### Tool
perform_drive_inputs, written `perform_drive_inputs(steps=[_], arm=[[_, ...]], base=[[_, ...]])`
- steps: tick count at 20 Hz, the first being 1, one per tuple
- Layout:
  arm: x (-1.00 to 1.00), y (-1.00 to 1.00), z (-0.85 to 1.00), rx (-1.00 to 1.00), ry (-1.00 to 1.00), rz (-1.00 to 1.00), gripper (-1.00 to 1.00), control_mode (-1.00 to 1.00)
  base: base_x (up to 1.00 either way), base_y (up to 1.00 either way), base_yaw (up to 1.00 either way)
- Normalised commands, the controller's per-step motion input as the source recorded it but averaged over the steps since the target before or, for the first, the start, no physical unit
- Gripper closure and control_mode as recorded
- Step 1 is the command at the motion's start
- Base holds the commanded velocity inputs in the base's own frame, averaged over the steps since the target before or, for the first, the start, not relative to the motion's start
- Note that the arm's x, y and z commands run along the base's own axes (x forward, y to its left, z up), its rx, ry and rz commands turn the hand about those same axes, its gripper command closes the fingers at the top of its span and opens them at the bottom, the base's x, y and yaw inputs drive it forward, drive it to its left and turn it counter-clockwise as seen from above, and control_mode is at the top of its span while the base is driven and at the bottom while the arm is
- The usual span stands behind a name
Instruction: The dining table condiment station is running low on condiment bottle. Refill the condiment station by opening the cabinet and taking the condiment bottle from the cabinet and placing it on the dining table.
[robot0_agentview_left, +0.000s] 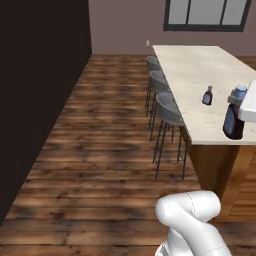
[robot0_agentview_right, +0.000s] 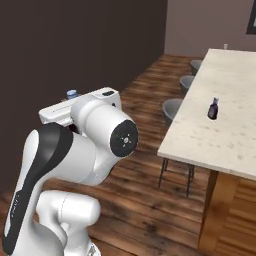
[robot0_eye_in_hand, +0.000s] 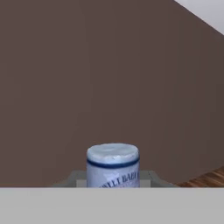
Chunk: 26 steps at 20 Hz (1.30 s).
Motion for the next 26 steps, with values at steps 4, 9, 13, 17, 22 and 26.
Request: perform_drive_inputs(steps=[4, 9, 13, 17, 22, 26], arm=[[0.0, 0.0, 0.0, 0.0, 0.0, 0.0, 1.0, 1.0], [0.0, 0.0, 0.0, 0.0, 0.0, 0.0, 1.0, 1.0], [0.0, 0.0, 0.0, 0.0, 0.0, 0.0, 1.0, 1.0], [0.0, 0.0, 0.0, 0.0, 0.0, 0.0, 1.0, 1.0], [0.0, 0.0, 0.0, 0.0, 0.0, 0.0, 1.0, 1.0], [0.0, 0.0, 0.0, 0.0, 0.0, 0.0, 1.0, 1.0]], base=[[0.36, 1.0, -0.2], [0.49, 1.0, -0.25], [0.75, 1.0, -0.38], [0.82, 1.0, -0.44], [0.87, 1.0, -0.46], [0.96, 1.0, -0.47]])
